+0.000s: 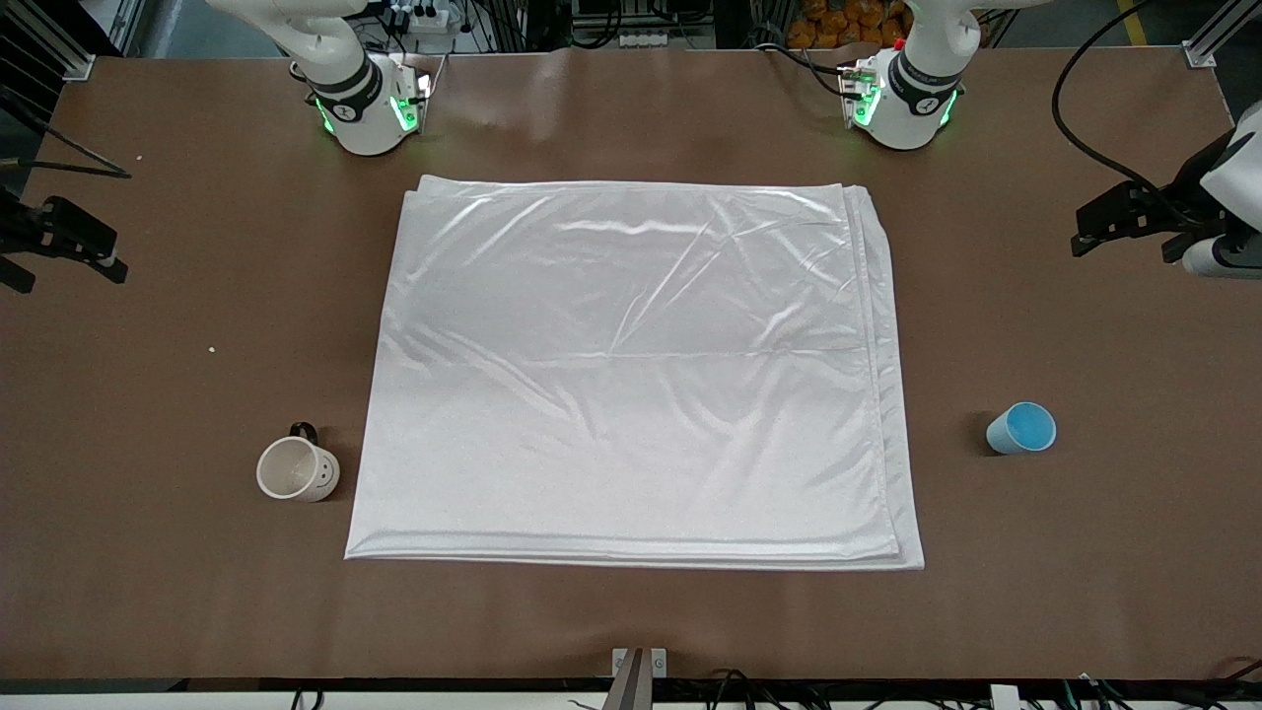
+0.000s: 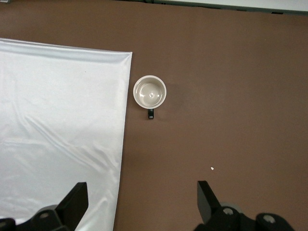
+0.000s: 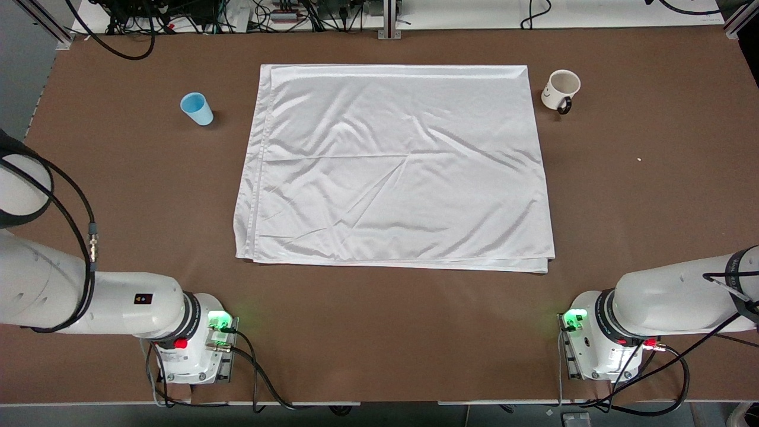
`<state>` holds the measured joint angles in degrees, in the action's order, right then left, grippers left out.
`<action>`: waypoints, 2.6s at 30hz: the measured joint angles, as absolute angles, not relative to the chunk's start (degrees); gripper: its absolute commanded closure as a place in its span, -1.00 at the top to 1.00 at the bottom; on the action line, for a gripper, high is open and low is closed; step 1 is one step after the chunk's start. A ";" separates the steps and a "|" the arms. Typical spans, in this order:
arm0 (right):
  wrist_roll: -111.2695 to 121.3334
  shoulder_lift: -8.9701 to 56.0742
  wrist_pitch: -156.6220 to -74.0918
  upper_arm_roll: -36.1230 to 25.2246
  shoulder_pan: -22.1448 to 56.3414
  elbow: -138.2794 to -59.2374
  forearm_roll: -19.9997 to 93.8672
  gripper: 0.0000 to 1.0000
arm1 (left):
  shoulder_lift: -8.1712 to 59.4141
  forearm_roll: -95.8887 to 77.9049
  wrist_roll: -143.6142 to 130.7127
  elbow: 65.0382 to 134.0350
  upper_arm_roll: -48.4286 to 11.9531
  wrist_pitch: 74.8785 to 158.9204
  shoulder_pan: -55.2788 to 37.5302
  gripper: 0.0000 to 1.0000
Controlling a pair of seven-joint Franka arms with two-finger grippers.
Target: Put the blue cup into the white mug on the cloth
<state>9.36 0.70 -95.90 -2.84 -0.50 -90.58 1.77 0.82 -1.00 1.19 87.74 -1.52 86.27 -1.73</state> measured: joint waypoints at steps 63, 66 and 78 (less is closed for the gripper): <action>9.12 23.47 -137.71 -3.32 0.47 -112.20 3.55 1.00 | 35.81 6.71 7.86 88.42 -0.98 115.62 7.64 1.00; 9.03 25.22 -140.17 -3.31 1.20 -112.13 4.66 0.95 | 36.59 6.71 7.86 88.40 -0.98 117.13 7.76 1.00; 8.56 29.71 -143.54 -3.33 1.97 -109.78 5.37 -0.26 | 39.14 6.72 7.86 88.35 -0.97 121.05 8.21 -0.35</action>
